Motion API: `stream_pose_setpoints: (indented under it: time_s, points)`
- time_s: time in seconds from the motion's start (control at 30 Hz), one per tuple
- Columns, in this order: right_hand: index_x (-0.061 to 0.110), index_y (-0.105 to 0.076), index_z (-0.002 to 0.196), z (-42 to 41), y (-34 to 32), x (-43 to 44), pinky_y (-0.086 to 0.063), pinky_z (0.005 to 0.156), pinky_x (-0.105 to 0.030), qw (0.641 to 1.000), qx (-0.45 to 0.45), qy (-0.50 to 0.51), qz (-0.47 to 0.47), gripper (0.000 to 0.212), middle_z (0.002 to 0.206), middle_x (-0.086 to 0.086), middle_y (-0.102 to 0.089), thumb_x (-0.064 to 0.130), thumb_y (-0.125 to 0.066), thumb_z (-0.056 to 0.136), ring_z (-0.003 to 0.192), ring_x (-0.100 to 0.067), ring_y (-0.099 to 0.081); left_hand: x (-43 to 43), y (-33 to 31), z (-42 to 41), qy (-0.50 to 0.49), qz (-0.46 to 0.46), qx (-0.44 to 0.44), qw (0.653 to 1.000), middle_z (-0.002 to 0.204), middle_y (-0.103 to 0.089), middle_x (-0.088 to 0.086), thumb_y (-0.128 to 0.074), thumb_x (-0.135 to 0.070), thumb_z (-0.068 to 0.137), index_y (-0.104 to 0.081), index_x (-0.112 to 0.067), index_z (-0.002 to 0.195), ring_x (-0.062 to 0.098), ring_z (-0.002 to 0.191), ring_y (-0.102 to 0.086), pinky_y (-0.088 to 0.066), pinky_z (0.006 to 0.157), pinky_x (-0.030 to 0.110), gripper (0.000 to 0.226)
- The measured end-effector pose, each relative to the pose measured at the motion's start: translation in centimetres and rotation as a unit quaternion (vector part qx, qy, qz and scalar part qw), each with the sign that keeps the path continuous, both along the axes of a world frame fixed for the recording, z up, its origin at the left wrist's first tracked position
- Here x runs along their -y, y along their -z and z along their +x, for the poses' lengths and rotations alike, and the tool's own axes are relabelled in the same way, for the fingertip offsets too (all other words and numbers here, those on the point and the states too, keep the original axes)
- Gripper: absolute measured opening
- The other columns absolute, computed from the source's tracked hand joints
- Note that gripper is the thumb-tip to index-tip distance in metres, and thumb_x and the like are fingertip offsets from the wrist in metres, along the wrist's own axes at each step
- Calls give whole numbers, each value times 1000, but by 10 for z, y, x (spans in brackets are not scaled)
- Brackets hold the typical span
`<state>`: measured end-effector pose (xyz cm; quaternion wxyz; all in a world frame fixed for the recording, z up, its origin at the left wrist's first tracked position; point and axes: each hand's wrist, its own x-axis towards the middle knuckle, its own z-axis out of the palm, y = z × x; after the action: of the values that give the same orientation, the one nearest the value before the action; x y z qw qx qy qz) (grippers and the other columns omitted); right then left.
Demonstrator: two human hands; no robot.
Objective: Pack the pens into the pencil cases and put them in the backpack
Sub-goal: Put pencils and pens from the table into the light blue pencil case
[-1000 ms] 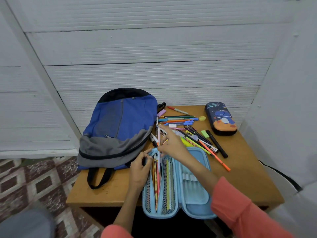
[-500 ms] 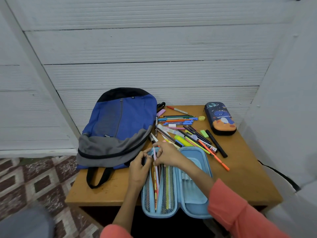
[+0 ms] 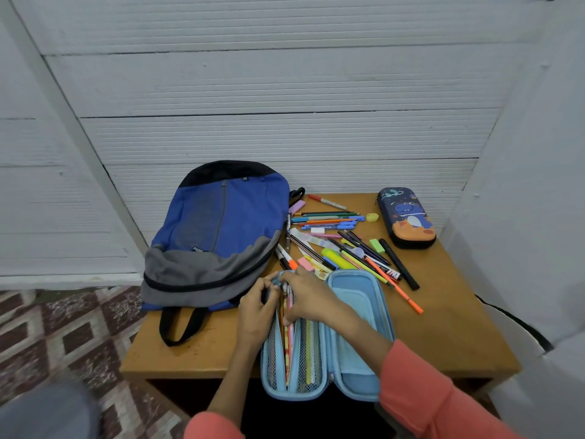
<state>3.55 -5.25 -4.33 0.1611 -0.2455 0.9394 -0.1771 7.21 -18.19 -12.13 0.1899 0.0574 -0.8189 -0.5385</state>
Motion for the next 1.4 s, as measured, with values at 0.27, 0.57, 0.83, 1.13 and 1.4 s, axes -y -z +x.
stream_pose_setpoints:
  time_s: [0.27, 0.57, 0.83, 1.13, 1.4]
  points:
    - [8, -55, 123, -2, -1, 1, -47, 91, -43, 1000, -18, 11, 23, 55, 127, -9, -40, 28, -77, 78, 119, -30, -47, 1, 3, -2, -1, 6, 0, 1000, 121, -63, -14, -56, -12, 97, -57, -11, 77, -11, 96, -60, -46, 75, 11, 20]
    - [9, -58, 121, -8, -8, -2, -48, 91, -40, 999, 42, 24, -13, 60, 124, -8, -46, 25, -85, 70, 111, -26, -53, 3, 8, -5, 11, 39, -3, 999, 125, -64, -8, -57, -13, 96, -63, -11, 78, 1, 117, -57, -47, 101, 33, 19]
    - [11, -49, 102, -24, -6, -17, -53, 47, -31, 903, 199, 204, -322, 29, 80, -11, -58, -4, -66, 85, 54, -20, -59, 3, 7, -5, 12, 43, 3, 999, 123, -65, -12, -58, -14, 96, -66, -9, 82, -6, 111, -58, -48, 99, 33, 17]
    - [14, -51, 96, -34, 3, -17, -56, 47, -29, 817, 0, 307, -488, 17, 90, -4, -52, 0, -60, 91, 63, -17, -65, 3, 9, -6, 11, 63, 4, 998, 124, -65, -12, -58, -15, 96, -64, -4, 76, -3, 113, -58, -49, 99, 37, 23]
    - [13, -48, 89, -11, 33, 4, -56, 46, -29, 858, 91, 241, -444, 26, 94, -12, -55, 1, -71, 84, 52, -13, -63, 3, 7, -6, 12, 47, -12, 999, 121, -66, -6, -57, -12, 96, -68, -2, 86, -6, 112, -58, -46, 96, 25, 18]
